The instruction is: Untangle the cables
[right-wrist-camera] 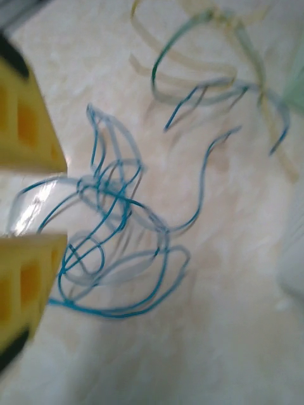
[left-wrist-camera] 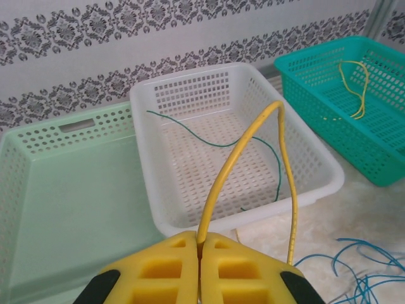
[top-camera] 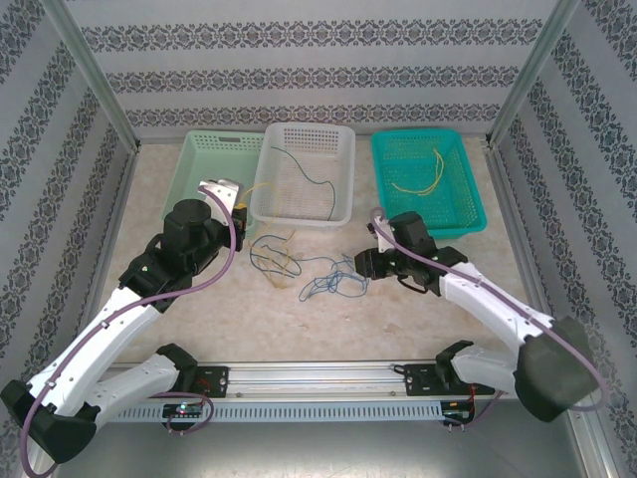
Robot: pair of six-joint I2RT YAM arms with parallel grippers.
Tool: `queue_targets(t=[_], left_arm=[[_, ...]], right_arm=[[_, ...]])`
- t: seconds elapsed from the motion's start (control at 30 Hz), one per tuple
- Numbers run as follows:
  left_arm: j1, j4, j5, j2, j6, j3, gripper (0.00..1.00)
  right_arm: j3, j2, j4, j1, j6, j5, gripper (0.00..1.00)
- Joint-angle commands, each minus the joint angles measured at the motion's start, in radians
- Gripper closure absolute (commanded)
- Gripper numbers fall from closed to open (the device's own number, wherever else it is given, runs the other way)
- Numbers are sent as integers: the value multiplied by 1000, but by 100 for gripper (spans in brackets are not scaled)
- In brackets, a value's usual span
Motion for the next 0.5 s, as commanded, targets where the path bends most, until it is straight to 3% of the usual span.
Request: queue_targets(t=[0.0,0.17,0.33,0.47], left_arm=[[9,68,47,-27,-30,8,93],[8,81,64,-34,-55,-3,94],[10,80,72,-45,-63,-10,94],[8,90,84,-54,-72,-13,94]], right_arm=[[22,30,2,10,16,65,32],[78,9,-24,52,-30,96,22],[99,-14,30,167,-78,110,26],[136,98,116,246,-131,69,30]])
